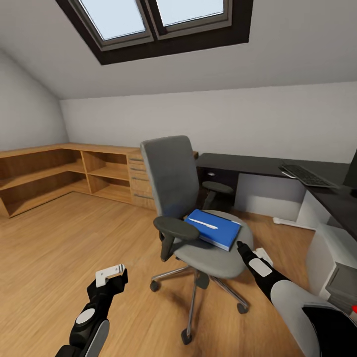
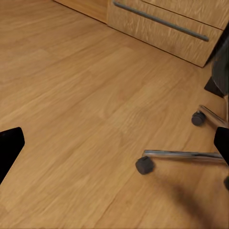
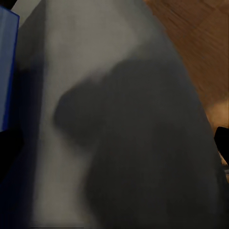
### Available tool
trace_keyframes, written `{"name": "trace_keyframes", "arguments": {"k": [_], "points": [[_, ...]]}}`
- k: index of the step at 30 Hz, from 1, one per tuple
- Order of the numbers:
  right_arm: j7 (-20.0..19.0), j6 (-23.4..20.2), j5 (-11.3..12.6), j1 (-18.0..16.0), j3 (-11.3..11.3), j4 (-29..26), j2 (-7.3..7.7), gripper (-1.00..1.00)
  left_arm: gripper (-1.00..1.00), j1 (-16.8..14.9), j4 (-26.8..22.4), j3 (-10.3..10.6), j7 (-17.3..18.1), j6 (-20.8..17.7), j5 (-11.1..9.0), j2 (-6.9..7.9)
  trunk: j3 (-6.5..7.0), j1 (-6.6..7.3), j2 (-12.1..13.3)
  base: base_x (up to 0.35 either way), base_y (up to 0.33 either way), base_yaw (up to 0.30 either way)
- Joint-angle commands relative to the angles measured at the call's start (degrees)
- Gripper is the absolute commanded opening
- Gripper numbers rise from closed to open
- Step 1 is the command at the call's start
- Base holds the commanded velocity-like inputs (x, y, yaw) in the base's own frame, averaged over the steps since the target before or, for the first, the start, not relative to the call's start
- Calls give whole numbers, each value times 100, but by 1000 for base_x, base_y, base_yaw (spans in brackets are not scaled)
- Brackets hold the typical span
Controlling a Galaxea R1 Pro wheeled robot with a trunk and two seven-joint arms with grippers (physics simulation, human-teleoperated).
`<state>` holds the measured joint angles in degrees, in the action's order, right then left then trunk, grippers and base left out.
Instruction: In the bedroom, organize the workspace by keeping the computer under the desk, ensuring the monitor is on the desk, placing the keyboard on the desk next to the monitor, placing the mouse on the desk next to the keyboard, moving the folder from the swivel chair onto the desk next to the mouse, stacking the notebook on top of the folder with the pen on top of the notebook, and positioning the swivel chair next to the desk.
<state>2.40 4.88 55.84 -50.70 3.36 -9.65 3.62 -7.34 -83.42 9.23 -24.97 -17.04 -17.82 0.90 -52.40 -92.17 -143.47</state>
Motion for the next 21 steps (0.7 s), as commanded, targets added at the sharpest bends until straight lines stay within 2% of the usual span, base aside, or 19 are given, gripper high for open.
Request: {"name": "trace_keyframes", "arguments": {"k": [1,15,21], "points": [[5,7,16,-2,25,-7,-8,100,100,-5,-1,18,-52,-16,-46,7,-6,0,-2,54,0,9],[6,10,14,-2,24,-37,-19,100,100,-5,10,18,-52,-19,-46,-1,-6,0,-2,9,0,1],[6,11,14,-2,25,-37,-19,100,100,-5,21,24,-52,-19,-44,-2,-6,0,-2,255,0,0]]}}
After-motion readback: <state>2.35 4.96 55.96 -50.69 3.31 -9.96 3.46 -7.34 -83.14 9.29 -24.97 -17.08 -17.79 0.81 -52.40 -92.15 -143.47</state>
